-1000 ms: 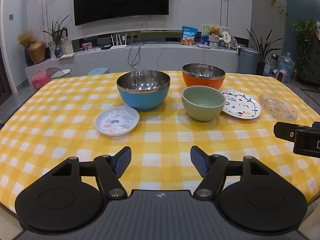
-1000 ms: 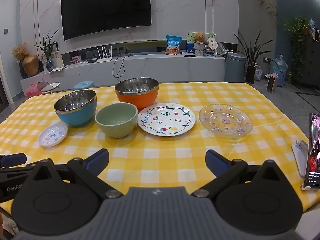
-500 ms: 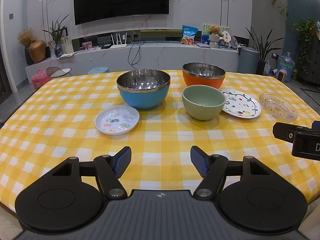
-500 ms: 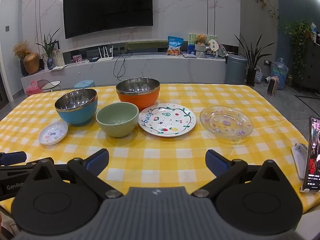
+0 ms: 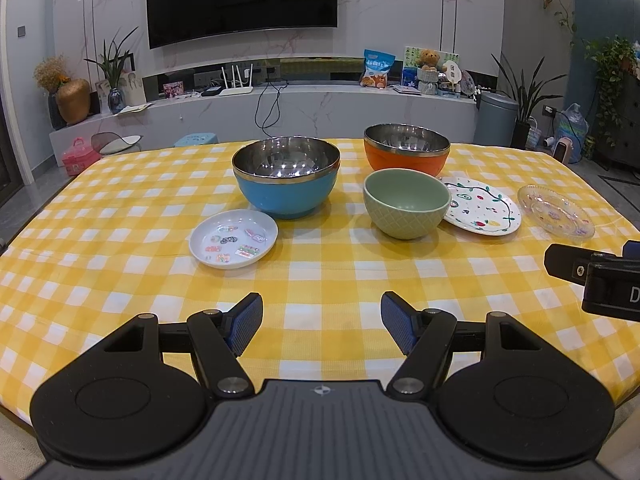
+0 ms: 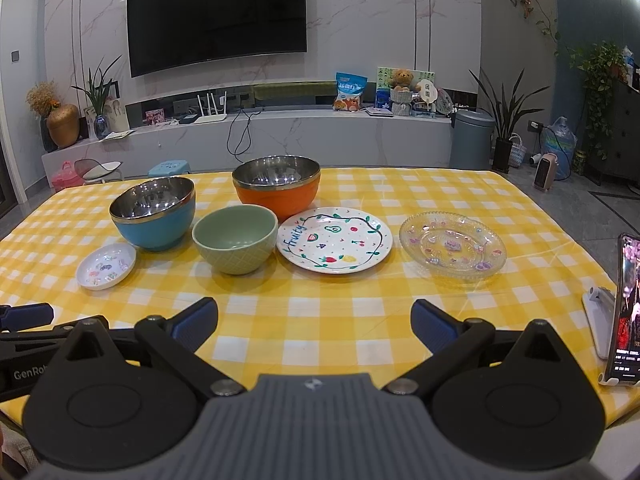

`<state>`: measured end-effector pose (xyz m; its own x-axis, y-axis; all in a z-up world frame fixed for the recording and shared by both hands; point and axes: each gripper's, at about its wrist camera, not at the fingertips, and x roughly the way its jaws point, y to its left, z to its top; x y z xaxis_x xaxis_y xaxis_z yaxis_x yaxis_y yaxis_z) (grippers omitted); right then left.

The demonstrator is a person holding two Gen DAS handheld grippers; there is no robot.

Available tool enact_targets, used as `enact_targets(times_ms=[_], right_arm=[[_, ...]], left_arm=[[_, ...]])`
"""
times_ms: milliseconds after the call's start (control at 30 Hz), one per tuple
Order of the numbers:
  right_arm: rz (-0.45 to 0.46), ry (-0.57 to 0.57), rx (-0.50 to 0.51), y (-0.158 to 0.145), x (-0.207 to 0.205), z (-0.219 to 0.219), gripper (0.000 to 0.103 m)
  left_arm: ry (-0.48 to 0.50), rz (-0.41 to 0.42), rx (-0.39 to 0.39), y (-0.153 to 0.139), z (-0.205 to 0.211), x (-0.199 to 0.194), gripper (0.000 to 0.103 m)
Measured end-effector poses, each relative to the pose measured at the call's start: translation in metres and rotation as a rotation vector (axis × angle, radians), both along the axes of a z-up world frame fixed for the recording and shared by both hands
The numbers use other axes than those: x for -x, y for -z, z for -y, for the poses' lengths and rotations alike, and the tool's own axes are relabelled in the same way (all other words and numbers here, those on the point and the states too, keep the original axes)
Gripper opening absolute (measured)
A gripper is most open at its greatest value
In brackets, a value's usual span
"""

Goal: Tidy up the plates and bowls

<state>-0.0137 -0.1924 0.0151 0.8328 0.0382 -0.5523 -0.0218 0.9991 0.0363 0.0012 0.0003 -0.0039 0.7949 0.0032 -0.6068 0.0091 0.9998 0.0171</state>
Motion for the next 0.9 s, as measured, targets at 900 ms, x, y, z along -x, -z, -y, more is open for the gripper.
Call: enact_targets(times_ms=[900], right_arm=[[0.001, 0.000, 0.004, 0.0007, -0.0006, -0.0010, 0.100]], left_arm=[[-0.004, -0.004, 0.002, 0.0029, 0.0006, 0.0009, 0.080]])
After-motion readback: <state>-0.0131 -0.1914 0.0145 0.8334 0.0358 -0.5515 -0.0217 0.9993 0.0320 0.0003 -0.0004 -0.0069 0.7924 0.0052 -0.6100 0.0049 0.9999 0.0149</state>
